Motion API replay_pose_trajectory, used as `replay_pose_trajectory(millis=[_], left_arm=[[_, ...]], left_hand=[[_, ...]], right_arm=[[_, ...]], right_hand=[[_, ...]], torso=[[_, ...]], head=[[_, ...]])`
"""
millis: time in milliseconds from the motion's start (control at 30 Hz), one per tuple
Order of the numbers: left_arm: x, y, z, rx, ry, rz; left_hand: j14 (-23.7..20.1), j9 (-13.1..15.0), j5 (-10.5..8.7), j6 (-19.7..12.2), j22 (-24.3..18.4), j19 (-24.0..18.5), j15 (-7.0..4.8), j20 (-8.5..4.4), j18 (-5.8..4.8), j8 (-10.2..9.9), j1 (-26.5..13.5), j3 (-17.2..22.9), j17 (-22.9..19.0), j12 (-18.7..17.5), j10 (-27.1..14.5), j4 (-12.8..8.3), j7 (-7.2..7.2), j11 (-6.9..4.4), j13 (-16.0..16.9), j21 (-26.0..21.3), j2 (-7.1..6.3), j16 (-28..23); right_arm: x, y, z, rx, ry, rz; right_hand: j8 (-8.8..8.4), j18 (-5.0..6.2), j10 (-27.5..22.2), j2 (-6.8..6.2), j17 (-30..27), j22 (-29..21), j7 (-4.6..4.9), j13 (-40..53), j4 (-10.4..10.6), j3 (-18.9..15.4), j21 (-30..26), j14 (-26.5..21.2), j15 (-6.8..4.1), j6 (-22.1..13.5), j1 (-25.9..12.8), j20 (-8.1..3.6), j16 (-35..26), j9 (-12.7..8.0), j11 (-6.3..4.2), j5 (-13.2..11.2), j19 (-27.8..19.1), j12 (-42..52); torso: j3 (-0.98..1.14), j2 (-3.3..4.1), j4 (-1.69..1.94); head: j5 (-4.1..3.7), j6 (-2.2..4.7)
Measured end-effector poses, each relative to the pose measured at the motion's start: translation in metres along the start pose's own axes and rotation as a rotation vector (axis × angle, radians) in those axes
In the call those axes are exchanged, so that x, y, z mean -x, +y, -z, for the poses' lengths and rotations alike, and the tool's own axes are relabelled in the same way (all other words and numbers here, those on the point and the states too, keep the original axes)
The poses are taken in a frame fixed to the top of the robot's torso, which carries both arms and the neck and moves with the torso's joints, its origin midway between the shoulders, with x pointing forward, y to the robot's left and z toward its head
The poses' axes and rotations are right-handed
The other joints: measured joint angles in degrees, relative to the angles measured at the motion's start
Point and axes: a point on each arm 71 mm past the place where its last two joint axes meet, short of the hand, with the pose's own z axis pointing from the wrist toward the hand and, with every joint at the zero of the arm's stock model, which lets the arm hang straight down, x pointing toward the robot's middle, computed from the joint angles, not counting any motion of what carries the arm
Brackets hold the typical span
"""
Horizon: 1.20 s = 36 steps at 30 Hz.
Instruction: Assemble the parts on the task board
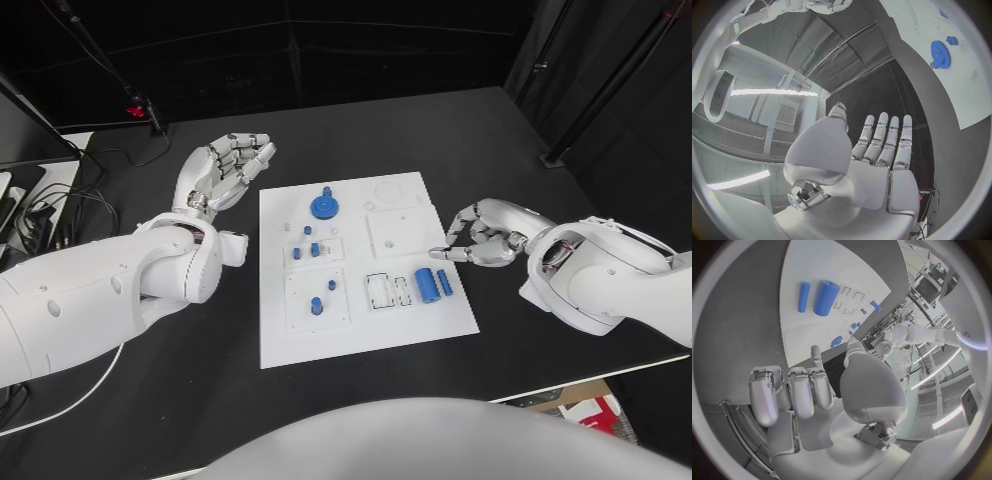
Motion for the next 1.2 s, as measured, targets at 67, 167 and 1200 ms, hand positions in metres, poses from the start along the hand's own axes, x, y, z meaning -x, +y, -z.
replay_pose_trajectory(millis=[67, 167, 1200], left_arm=[[0.000, 0.000, 0.000, 0.000, 0.000, 0.000], [0.001, 0.000, 0.000, 0.001, -0.001, -0.001], [0.007, 0.004, 0.002, 0.008, -0.011, -0.008]], left_hand=[[0.00, -0.01, 0.00, 0.00, 0.00, 0.00, 0.00, 0.00, 0.00, 0.00, 0.00, 0.00, 0.00, 0.00, 0.00, 0.00, 0.00, 0.00, 0.00, 0.00, 0.00, 0.00], [0.00, -0.01, 0.00, 0.00, 0.00, 0.00, 0.00, 0.00, 0.00, 0.00, 0.00, 0.00, -0.05, 0.00, 0.00, 0.00, 0.00, 0.00, 0.00, 0.00, 0.00, 0.00], [0.00, -0.05, 0.00, 0.00, -0.18, 0.00, 0.00, 0.00, 0.00, 0.00, 0.00, 0.01, -0.14, 0.24, 0.01, -0.01, 0.00, 0.00, 0.00, 0.00, 0.00, 0.00]], right_arm=[[-0.002, 0.003, 0.000, -0.012, 0.008, 0.025], [-0.005, 0.006, 0.001, -0.026, 0.020, 0.058], [-0.039, 0.025, -0.007, -0.087, 0.195, 0.230]], right_hand=[[0.00, 0.01, 0.18, -0.41, 0.00, 0.00, -0.05, 0.00, 0.06, 0.06, 0.00, 0.00, 0.00, 0.46, -0.41, -0.20, 0.00, -0.03, -0.18, 0.00, -0.20, 0.00], [0.00, 0.01, -0.02, -0.55, 0.00, 0.00, -0.23, 0.00, 0.09, 0.51, 0.00, 0.00, -0.01, 0.88, -1.15, -0.20, 0.00, -0.14, -0.39, 0.00, -0.21, 0.00], [-0.70, 0.03, 0.19, -0.77, -0.02, -0.02, -0.43, -0.01, -0.07, 1.93, 0.00, -0.01, -0.40, 1.37, -1.37, -0.62, 0.00, -0.21, -0.59, -3.55, -0.22, 0.00]], torso=[[0.02, 0.00, 0.03], [0.02, 0.00, 0.08], [0.04, -0.07, 0.12]], head=[[-0.11, 0.00], [-0.26, 0.00], [0.35, 0.00]])
